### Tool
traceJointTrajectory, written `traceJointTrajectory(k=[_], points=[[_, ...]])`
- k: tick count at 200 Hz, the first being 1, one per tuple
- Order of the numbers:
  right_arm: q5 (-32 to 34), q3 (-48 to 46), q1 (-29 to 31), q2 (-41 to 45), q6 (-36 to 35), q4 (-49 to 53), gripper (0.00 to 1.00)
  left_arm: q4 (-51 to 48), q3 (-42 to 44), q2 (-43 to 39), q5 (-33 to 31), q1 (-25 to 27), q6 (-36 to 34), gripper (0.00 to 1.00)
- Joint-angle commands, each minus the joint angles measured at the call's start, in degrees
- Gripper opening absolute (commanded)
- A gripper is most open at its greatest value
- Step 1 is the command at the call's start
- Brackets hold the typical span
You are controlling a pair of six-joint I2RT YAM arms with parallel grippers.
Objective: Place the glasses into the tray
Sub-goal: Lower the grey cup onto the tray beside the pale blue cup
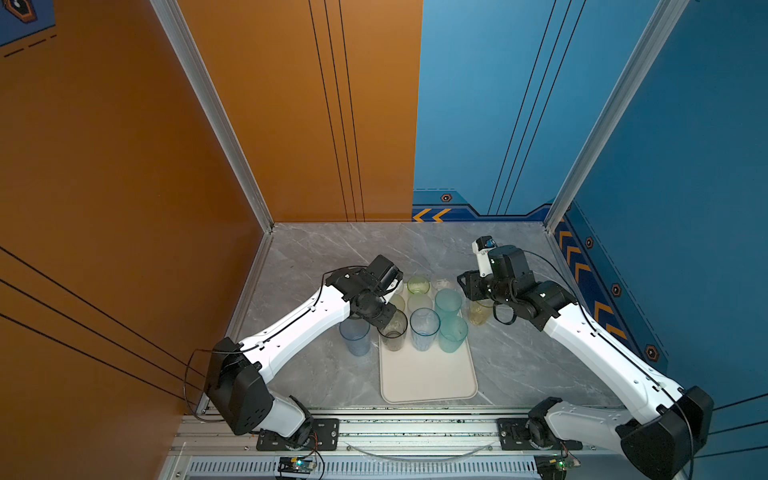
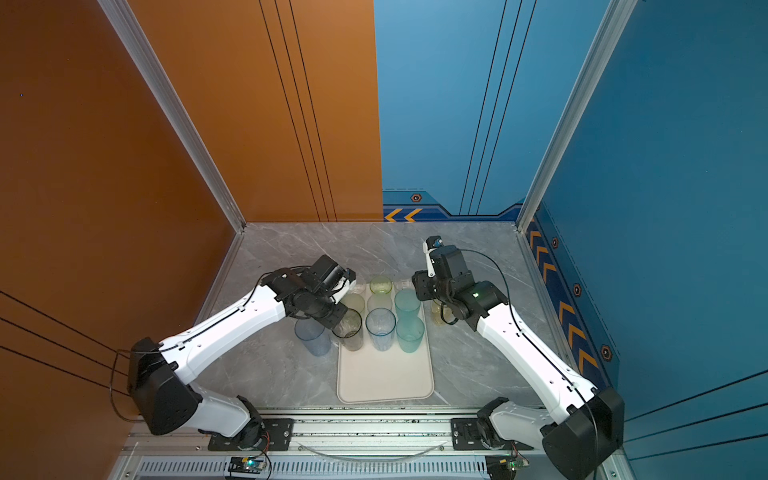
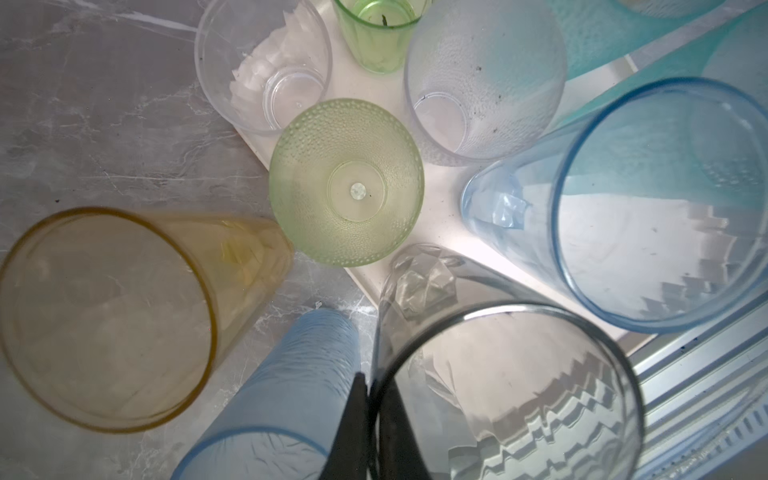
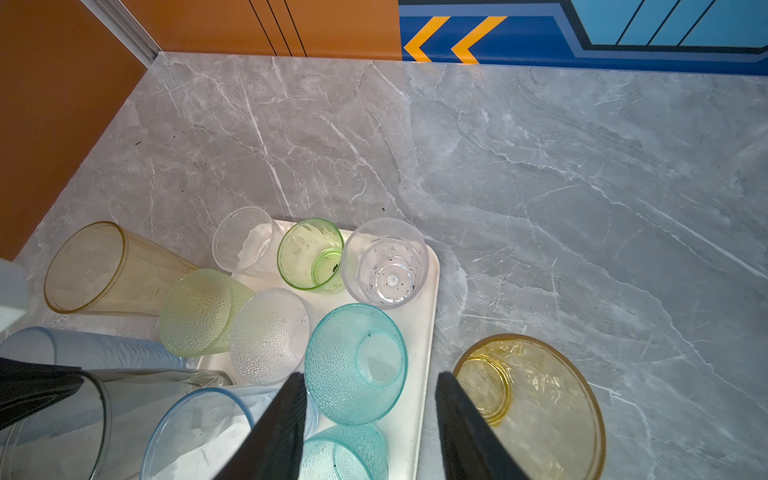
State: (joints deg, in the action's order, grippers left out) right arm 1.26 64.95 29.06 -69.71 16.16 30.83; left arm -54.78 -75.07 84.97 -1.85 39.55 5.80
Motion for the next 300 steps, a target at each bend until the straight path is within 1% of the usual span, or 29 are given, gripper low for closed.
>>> traceJointTrajectory(k=[1, 111, 194, 205, 243, 270, 300], points=[[-0.8, 1.3, -0.3, -0.8, -0.1, 0.3, 0.49, 1.3, 0.7, 0.8, 1.0, -0.7, -0.8, 0.05], [-1.1, 1.7, -0.7, -2.5, -0.2, 0.4, 0.49, 2.9, 0.4, 3.3, 2.2, -1.5, -1.5, 0.06], [-1.2, 1.5, -0.6, -2.5, 0.0, 0.5, 0.5, 2.9, 0.6, 2.6, 1.3, -1.5, -1.4, 0.12], [-1.2, 1.5, -0.6, -2.4, 0.0, 0.6, 0.49, 2.9, 0.6, 2.6, 1.3, -1.5, -1.3, 0.15], [-1.2, 1.5, -0.6, -2.1, 0.0, 0.8, 0.49, 2.9, 0.7, 2.3, 1.3, -1.5, -1.2, 0.18], [-1.2, 1.4, -0.6, -2.2, 0.1, 0.8, 0.49, 2.9, 0.7, 2.1, 1.1, -1.5, -1.2, 0.18], [-1.3, 1.5, -0.6, -2.4, 0.2, 0.9, 0.49, 3.1, 0.9, 1.0, 0.3, -1.7, -1.2, 0.24]])
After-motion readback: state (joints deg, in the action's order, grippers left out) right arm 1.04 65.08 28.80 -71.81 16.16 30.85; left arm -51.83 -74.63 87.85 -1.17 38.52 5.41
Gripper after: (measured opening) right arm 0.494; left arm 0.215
